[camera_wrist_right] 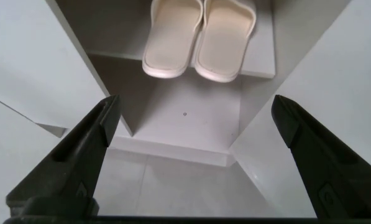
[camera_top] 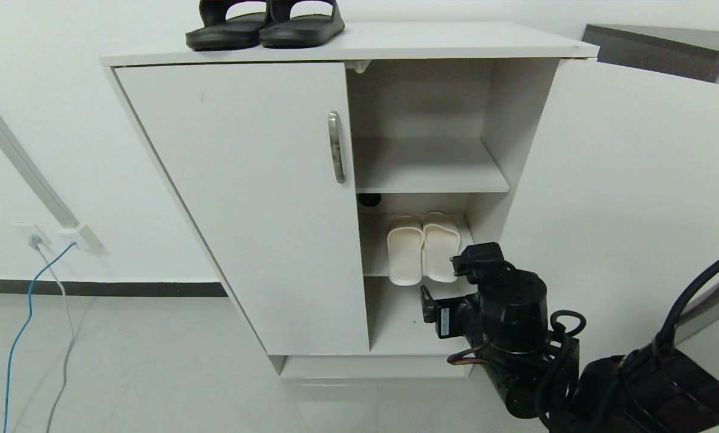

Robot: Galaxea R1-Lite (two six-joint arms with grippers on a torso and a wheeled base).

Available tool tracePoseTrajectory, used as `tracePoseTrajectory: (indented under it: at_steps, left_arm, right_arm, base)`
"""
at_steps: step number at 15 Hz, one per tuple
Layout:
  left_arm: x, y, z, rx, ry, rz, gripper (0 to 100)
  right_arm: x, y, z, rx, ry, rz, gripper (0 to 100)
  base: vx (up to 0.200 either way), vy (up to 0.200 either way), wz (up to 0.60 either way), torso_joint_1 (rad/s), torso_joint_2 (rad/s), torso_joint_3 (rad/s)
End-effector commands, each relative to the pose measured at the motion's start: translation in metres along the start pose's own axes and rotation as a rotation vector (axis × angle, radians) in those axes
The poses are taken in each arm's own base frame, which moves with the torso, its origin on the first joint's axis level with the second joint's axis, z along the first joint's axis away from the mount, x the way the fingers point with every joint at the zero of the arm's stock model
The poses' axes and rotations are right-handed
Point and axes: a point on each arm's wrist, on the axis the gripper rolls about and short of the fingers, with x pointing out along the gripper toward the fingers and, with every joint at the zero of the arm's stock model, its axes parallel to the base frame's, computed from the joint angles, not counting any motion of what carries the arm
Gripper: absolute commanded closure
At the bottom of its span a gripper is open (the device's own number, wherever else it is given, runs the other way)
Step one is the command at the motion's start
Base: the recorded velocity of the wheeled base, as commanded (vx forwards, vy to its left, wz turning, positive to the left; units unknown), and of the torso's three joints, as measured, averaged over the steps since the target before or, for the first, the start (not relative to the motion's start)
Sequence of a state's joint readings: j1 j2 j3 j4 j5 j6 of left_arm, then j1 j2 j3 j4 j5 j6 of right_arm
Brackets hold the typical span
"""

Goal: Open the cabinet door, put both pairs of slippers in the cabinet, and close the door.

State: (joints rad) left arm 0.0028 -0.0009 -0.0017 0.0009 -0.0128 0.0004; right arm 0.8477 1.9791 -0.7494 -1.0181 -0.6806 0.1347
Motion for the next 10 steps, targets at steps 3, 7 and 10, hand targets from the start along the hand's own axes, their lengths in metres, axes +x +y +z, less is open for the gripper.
tracePoseTrajectory:
  at_steps: [3, 7, 10]
  left_arm:
    - [0.0001, 0.0000, 0.0001, 0.000, 0.000, 0.002, 100]
    - [0.0001, 0.0000, 0.0001, -0.002, 0.000, 0.002, 100]
    - [0.0001, 0.0000, 0.0001, -0.002, 0.000, 0.002, 100]
  right_arm:
    - [0.0015, 0.0010, -0.0041, -0.008, 0.010, 0.000, 0]
    - [0.0027, 0.0014, -0.0074, -0.014, 0.018, -0.002, 0]
    - [0.0031, 0.0016, -0.0093, -0.018, 0.022, -0.003, 0]
  base:
    - [0.000, 0.000, 0.00, 0.004, 0.00, 0.196]
    - [0.000, 0.000, 0.00, 0.004, 0.00, 0.205]
    - [0.000, 0.000, 0.00, -0.001, 0.00, 0.113]
